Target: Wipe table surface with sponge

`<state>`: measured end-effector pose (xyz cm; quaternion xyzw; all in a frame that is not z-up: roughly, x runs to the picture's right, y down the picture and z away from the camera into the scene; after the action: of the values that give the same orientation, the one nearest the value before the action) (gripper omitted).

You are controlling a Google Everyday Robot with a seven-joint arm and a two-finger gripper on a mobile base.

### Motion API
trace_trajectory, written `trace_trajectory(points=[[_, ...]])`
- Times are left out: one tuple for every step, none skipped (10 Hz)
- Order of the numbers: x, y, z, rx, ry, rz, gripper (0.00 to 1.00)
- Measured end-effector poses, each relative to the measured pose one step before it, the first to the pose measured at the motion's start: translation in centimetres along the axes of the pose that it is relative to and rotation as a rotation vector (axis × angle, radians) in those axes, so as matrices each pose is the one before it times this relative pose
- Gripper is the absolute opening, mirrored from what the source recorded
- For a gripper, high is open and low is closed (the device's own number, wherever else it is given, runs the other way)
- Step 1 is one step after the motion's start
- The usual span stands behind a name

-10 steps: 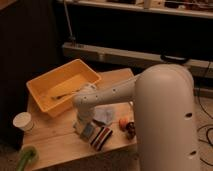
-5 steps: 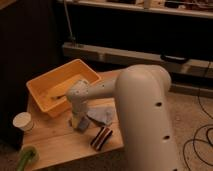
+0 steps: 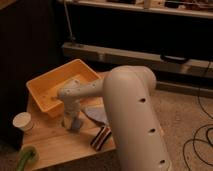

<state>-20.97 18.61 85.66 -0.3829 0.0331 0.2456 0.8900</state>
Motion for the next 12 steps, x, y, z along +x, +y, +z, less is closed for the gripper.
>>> trace_trajectory(points=[[-0.812,1.079,-0.108,-0.01062,-0.00393,-0.02513,0.06],[-0.48,1.134,0.125,-0.01614,0.00487,-0.02571,0.06],[-0.113,1.157,0.385,-0.01523,0.00998,-0.02069,0.06],[-0.146,1.033,0.282,-0.01214,0.00558,-0.01659,0.06],[-0.047,1.843,0.322,-0.02415,0.00605,-0.02575,0.06],[0.235,0.726,0.097,-0.01115,0.00506,-0.00946,0.06],[0.32,0.604,0.018,-0.009,0.00366,-0.00543,0.06],[0.417,0.721,-0.04,-0.00606,0.00622,-0.00885,0.06],[0.386,0.822,0.021,-0.00369,0.00871,-0.00569,0.06],[0.33,0.386,-0.085,-0.00164,0.0034,-0.00182,0.06],[0.781,0.348,-0.026,-0.00369,0.00481,0.00222,0.06],[0.791,0.673,0.049,-0.00912,-0.0044,0.00056,0.06]])
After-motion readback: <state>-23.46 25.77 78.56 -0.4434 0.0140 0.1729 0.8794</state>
